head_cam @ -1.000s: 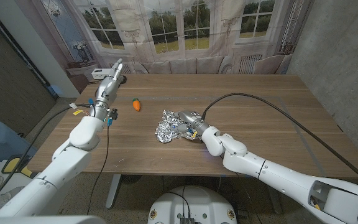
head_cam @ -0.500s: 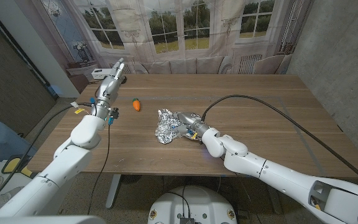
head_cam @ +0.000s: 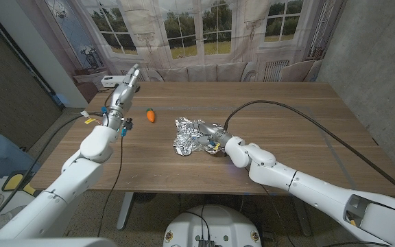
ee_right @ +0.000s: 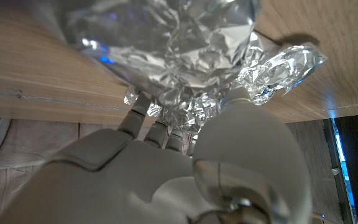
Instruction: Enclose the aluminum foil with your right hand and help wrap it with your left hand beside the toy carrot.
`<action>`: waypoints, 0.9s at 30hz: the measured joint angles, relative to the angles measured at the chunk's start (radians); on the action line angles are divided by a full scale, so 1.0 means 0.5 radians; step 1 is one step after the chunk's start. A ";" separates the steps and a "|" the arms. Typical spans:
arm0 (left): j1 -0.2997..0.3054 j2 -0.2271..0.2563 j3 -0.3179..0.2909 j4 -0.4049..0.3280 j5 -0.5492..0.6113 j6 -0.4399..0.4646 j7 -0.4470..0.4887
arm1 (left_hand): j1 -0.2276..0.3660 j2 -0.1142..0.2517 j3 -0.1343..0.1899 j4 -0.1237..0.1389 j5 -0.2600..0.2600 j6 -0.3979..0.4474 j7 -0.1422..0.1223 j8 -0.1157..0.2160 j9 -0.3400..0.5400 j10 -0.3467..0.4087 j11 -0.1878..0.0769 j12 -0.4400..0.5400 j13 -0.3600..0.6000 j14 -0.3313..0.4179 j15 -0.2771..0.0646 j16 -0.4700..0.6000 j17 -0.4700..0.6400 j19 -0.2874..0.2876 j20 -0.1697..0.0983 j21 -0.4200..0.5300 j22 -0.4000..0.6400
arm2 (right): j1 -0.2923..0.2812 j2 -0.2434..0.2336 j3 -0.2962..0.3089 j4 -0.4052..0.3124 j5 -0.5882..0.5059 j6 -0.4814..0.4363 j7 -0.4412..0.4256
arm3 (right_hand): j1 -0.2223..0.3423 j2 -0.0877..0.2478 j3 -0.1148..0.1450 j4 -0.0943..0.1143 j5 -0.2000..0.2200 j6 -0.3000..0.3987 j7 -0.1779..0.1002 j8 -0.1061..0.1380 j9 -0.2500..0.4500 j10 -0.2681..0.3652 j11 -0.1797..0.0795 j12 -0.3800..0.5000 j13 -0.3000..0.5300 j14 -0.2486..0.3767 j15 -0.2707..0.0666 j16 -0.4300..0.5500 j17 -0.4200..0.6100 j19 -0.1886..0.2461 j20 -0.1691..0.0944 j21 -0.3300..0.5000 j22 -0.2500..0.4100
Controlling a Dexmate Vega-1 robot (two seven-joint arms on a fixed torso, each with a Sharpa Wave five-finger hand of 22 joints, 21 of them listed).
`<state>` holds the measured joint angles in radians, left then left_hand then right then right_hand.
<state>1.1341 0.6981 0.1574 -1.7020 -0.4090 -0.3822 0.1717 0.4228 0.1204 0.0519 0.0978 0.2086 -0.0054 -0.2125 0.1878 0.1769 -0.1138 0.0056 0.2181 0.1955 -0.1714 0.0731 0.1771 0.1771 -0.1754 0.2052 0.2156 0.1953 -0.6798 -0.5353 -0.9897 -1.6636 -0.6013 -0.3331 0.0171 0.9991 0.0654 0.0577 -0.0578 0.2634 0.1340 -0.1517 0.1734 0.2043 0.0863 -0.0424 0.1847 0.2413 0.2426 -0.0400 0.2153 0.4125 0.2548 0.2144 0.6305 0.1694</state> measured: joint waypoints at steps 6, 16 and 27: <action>-0.023 -0.004 0.017 0.017 -0.002 0.000 -0.005 | 0.000 0.000 0.000 0.000 0.000 0.000 0.000 0.000 0.000 0.000 0.000 0.000 0.000 0.000 0.000 0.000 0.000 0.000 0.000 0.000 0.000 | 0.017 -0.024 0.006 -0.046 0.001 -0.051 0.082 | -0.049 -0.013 -0.022 0.005 0.016 -0.152 0.013 0.000 -0.009 -0.113 0.036 -0.008 -0.009 -0.099 0.049 -0.025 -0.018 -0.073 0.001 -0.072 0.002; -0.049 -0.010 0.039 0.036 -0.003 0.000 -0.008 | 0.000 0.000 0.006 -0.006 0.000 0.000 0.000 0.000 0.000 -0.011 0.011 -0.001 0.000 0.000 0.000 0.000 0.000 0.000 0.000 0.000 0.000 | 0.042 -0.058 0.013 -0.107 0.002 -0.120 0.184 | -0.149 -0.057 -0.081 0.031 0.067 -0.432 0.031 -0.008 -0.009 -0.371 0.099 -0.016 -0.026 -0.304 0.133 -0.046 -0.045 -0.210 0.000 -0.197 0.002; -0.075 -0.012 0.062 0.053 -0.006 0.000 -0.017 | 0.000 0.000 0.006 -0.006 0.000 -0.008 -0.007 0.000 0.000 -0.011 0.011 -0.007 0.000 0.000 0.000 0.000 0.000 0.000 0.000 0.000 0.000 | 0.054 -0.094 0.028 -0.194 0.007 -0.195 0.275 | -0.317 -0.129 -0.202 0.085 0.102 -0.606 -0.006 0.009 -0.018 -0.512 0.178 -0.015 -0.040 -0.556 0.246 -0.054 -0.092 -0.413 0.004 -0.391 0.011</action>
<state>1.0963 0.6922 0.1886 -1.6757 -0.4120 -0.3820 0.1633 0.4229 0.1204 0.0547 0.0950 0.2086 -0.0093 -0.2162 0.1878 0.1770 -0.1190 0.0109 0.2144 0.1956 -0.1713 0.0732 0.1771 0.1772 -0.1754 0.2052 0.2156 0.1955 -0.6527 -0.5826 -0.9757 -1.7606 -0.5976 -0.4305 0.1546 0.8405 0.0007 -0.0433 -0.0155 0.3145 -0.1689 -0.1548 0.1778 0.1951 -0.1696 0.0468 0.1770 0.2210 -0.0353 0.0831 0.1883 0.3666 0.0482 0.2165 0.4349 0.1750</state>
